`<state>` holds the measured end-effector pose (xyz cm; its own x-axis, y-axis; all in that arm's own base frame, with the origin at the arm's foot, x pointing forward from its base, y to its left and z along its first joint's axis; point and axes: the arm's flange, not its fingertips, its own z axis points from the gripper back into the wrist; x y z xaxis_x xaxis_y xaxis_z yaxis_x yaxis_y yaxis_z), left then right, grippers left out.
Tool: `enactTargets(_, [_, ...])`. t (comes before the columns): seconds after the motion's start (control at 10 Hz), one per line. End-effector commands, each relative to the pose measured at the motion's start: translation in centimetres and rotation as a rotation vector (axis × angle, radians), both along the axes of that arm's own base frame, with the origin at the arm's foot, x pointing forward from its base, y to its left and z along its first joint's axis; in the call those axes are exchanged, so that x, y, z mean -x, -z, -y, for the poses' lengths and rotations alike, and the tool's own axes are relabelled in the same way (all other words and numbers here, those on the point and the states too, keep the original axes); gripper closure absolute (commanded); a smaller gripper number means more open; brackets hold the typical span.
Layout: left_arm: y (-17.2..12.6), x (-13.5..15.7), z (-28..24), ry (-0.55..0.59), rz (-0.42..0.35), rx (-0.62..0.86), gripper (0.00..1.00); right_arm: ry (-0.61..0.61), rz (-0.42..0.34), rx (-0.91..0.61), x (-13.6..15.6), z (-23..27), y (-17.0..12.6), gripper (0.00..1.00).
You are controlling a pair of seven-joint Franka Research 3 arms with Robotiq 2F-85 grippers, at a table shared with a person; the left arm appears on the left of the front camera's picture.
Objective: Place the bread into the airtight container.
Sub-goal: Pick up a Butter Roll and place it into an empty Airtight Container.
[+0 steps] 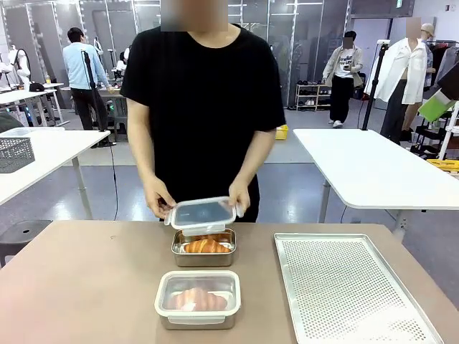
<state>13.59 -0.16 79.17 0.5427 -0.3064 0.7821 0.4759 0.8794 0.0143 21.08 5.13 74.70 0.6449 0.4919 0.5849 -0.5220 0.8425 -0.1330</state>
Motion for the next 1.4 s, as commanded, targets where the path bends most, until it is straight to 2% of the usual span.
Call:
enactTargets(0.0, [-0.13,0.21,0.19,0.006,0.008,0.002,0.0,0.002,-0.003,0.006,0.18,0.2,-0.03,0.0])
enactTargets(1.3, [-0.13,0.21,0.19,0.006,0.008,0.002,0.0,0.002,-0.003,0.006,0.18,0.2,-0.03,0.0])
